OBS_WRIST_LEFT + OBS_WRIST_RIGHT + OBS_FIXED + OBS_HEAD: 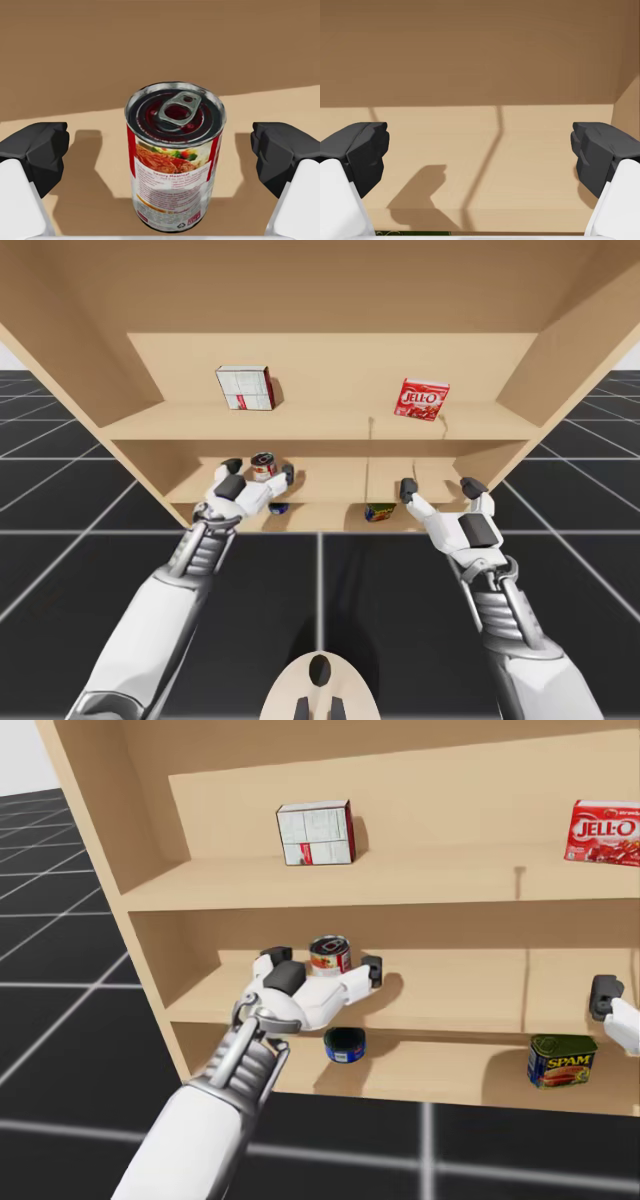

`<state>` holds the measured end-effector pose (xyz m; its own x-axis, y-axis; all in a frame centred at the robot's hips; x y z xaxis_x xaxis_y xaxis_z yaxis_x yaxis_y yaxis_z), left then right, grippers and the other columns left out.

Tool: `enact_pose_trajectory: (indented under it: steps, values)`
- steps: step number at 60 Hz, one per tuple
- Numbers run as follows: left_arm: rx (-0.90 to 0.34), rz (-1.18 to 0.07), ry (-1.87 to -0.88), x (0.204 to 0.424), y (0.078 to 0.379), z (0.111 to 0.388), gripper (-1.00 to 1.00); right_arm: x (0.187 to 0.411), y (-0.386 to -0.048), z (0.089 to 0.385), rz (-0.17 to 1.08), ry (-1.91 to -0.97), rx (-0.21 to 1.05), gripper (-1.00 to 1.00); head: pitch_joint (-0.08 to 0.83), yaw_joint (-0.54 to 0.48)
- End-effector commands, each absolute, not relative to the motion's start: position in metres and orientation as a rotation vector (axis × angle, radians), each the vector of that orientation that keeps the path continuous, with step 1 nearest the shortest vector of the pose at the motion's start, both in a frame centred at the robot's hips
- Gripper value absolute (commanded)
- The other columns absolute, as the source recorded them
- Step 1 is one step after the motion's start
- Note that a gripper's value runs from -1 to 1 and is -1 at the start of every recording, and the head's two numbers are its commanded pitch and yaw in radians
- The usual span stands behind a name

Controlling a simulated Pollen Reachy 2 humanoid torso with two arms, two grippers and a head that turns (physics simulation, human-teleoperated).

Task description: Find the tomato soup can on the shelf and bring it to me.

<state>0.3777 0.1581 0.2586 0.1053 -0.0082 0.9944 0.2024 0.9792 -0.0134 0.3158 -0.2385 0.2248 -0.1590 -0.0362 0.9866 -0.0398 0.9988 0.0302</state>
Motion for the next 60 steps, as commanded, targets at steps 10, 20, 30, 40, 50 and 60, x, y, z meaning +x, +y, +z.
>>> enact_pose_trajectory:
  steps: [10, 20, 30, 40, 50, 60]
  values:
    - [-0.203, -0.137, -1.42, 0.383, 0.125, 0.243, 1.0, 0.316, -0.237, 0.223, -0.008, -1.725, 0.068, -1.0, 0.407, 0.22]
    - [-0.217, -0.151, -1.451, 0.377, 0.123, 0.248, 1.0, 0.316, -0.237, 0.223, -0.009, -1.722, 0.068, -1.0, 0.405, 0.22]
    - [-0.243, -0.178, -1.532, 0.372, 0.128, 0.271, 1.0, 0.316, -0.236, 0.222, -0.009, -1.72, 0.069, -1.0, 0.403, 0.23]
    - [-0.238, -0.209, -1.58, 0.353, 0.133, 0.293, 1.0, 0.316, -0.237, 0.222, -0.011, -1.719, 0.071, -1.0, 0.4, 0.22]
    - [-0.23, -0.224, -1.616, 0.328, 0.138, 0.302, 1.0, 0.317, -0.237, 0.222, -0.01, -1.718, 0.073, -1.0, 0.397, 0.22]
    - [-0.219, -0.219, -1.608, 0.296, 0.151, 0.299, 1.0, 0.316, -0.237, 0.222, -0.006, -1.705, 0.124, -1.0, 0.399, 0.22]
